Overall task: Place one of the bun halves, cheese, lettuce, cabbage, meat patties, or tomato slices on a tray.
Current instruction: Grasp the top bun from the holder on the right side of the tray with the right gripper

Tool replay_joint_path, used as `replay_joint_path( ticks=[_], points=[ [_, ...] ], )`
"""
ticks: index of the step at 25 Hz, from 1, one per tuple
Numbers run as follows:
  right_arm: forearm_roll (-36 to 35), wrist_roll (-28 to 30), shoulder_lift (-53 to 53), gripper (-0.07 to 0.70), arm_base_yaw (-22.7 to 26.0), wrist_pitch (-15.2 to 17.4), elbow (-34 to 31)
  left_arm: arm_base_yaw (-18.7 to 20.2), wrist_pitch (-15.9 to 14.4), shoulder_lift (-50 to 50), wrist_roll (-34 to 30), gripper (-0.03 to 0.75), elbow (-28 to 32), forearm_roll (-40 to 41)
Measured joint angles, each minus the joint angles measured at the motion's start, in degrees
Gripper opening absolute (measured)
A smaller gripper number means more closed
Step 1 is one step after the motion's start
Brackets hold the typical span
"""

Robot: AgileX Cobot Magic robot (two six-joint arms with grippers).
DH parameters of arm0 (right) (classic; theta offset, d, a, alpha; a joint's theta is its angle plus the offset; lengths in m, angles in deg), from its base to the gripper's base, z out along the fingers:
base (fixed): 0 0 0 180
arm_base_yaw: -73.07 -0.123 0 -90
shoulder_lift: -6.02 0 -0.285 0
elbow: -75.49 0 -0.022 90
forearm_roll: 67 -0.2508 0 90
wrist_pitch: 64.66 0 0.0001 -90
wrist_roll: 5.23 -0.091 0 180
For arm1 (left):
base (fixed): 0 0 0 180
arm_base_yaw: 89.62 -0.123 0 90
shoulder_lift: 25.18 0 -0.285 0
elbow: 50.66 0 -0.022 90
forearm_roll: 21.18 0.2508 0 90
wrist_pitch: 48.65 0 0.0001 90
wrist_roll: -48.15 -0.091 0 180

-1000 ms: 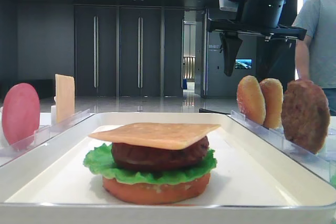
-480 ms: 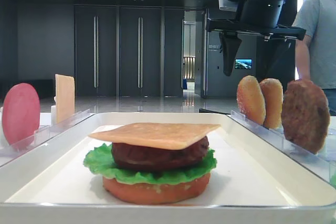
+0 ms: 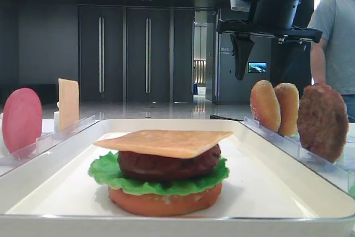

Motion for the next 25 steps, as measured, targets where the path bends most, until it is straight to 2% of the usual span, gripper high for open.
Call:
replay_joint_path(
  ticks=[17, 20, 25],
  points=[
    [-1.5, 0.0, -2.3, 0.461, 0.0, 0.6, 0.0, 0.0, 0.0, 0.0, 0.0, 0.641, 0.0, 0.0],
    [-1.4, 0.0, -2.3, 0.425, 0.0, 0.6, 0.0, 0.0, 0.0, 0.0, 0.0, 0.641, 0.0, 0.0],
    [-1.0, 0.0, -2.3, 0.321, 0.0, 0.6, 0.0, 0.0, 0.0, 0.0, 0.0, 0.641, 0.0, 0.0]
  ],
)
